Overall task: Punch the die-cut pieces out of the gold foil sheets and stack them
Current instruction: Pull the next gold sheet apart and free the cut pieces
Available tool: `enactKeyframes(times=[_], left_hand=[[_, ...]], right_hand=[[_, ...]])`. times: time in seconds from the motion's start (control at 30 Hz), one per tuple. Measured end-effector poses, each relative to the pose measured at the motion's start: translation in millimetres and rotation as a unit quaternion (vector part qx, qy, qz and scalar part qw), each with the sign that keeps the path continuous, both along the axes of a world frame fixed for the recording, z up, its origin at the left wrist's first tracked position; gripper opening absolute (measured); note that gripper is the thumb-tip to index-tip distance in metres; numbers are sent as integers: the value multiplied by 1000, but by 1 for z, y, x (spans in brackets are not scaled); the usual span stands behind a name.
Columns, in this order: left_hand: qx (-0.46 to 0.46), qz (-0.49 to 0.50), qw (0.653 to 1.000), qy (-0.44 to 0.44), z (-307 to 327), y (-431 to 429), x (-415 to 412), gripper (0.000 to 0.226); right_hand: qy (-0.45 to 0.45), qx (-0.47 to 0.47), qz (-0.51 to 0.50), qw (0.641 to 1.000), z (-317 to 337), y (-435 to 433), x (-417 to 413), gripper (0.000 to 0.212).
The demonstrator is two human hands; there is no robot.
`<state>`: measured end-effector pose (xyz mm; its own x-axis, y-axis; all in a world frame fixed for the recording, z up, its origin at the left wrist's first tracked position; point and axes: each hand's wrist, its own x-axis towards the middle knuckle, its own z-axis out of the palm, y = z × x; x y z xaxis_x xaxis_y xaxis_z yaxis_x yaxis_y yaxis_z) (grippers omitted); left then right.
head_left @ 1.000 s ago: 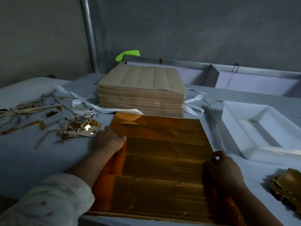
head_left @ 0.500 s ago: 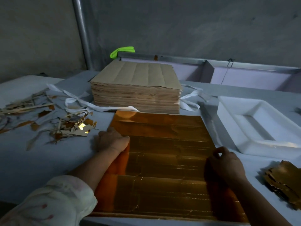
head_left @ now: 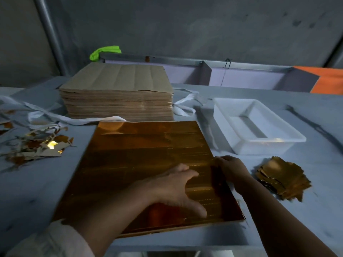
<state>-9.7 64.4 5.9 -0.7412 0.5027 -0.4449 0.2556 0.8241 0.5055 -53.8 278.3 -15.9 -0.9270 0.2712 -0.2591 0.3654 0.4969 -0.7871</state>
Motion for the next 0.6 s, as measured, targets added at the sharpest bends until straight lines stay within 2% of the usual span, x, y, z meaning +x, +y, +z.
enactKeyframes(times=[0.2,0.6], left_hand=[[-78,-57,995,33,-7,9,18,120],[-77,-47,995,41,-6,10,19,118]], right_hand=[[13,-58,11,998,0,5,6,15],[32,-78,26,996,1,9,11,16]])
